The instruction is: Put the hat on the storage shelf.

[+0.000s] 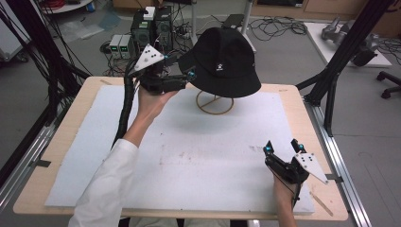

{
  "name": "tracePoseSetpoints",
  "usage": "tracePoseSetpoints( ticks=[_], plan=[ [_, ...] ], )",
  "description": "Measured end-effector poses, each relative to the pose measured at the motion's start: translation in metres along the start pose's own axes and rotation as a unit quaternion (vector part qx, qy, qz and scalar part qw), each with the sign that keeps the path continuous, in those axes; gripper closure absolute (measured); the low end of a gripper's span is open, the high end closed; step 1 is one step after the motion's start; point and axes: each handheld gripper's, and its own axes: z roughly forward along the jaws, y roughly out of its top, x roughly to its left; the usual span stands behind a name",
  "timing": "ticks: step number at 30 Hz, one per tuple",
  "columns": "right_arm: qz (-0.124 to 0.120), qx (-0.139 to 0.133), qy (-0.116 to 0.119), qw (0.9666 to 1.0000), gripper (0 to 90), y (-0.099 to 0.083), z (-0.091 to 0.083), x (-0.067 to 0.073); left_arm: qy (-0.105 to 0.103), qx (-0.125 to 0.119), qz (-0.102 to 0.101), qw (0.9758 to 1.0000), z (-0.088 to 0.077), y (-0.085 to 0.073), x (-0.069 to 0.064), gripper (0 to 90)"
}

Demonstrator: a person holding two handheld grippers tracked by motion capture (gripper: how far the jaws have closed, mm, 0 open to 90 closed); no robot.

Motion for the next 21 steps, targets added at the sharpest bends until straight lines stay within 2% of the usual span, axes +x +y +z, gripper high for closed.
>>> tracePoseSetpoints(
  ticks=[12, 16, 21],
  plan=[
    [-0.001, 0.002, 0.005, 1.0000, 9.7, 0.000, 0.001, 0.001, 0.019, -0.031, -0.012, 0.9993, -0.040, -0.034, 0.008, 20.9],
    [-0.002, 0.002, 0.006, 1.0000, 9.7, 0.000, 0.001, 0.001, 0.029, -0.033, -0.011, 0.9990, -0.054, -0.045, 0.011, 20.6],
    [-0.001, 0.003, 0.008, 1.0000, 9.7, -0.001, -0.001, 0.002, 0.052, -0.039, -0.028, 0.9975, -0.074, -0.059, 0.016, 20.1]
  ],
)
